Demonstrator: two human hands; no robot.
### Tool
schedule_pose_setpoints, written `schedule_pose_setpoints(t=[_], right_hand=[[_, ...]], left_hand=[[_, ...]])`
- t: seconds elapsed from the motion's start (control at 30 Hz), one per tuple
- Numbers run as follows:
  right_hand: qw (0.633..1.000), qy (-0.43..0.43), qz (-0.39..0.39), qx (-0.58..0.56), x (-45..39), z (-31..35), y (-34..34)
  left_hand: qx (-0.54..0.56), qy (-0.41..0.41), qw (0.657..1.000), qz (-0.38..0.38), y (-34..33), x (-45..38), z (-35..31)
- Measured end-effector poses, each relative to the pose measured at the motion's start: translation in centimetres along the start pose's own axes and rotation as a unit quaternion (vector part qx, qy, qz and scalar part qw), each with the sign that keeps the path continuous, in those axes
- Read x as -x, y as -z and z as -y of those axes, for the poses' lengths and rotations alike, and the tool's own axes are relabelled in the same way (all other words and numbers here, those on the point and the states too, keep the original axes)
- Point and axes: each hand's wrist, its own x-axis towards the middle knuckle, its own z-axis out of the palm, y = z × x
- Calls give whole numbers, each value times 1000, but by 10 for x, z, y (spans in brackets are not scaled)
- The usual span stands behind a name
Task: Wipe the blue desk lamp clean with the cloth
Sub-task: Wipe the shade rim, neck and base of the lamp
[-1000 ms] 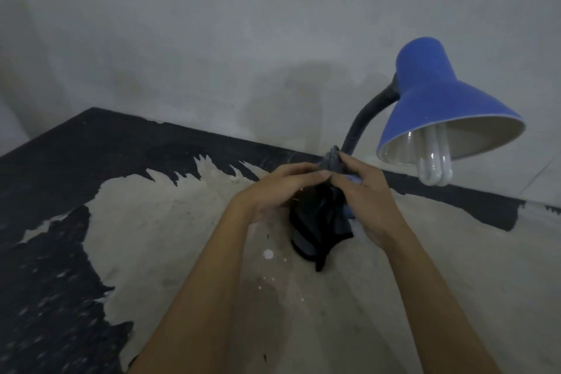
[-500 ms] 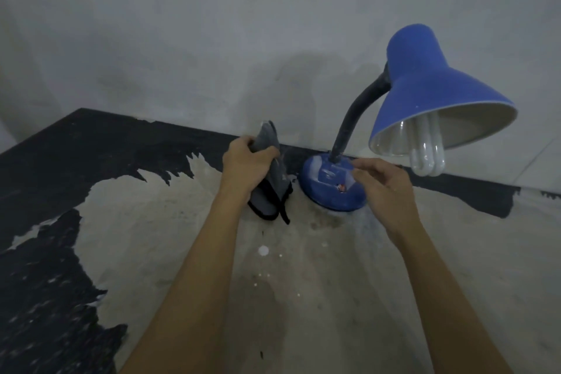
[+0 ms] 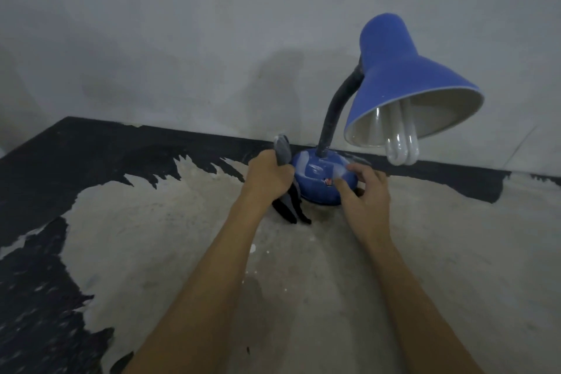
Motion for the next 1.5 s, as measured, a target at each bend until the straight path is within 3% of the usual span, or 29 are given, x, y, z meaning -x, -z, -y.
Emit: schedule_pose_setpoints(t=[0.43, 0.77, 1.07, 1.2, 1.3, 1.43, 1.5], right_hand=[[999, -1, -40, -9, 1, 0, -5], [984, -68, -65, -151, -3, -1, 8], [937, -158, -45, -309, -11, -5, 20], [931, -169, -18, -323, -14, -8, 27], [931, -168, -23, -323, -15, -9, 33], [978, -79, -50, -186, -12, -8, 35], [987, -38, -13, -154, -11, 0, 41]], left_hand=[[-41, -9, 999, 20, -5, 29, -18], [-79, -95, 992, 33, -35, 44, -29], [-95, -166, 981, 32, -61, 53, -30], [-48, -143, 983, 108, -63, 52, -33], [71, -83, 984, 137, -55, 48, -34], [164, -29, 978, 127, -44, 38, -32], [225, 22, 964, 138, -44, 33, -32]])
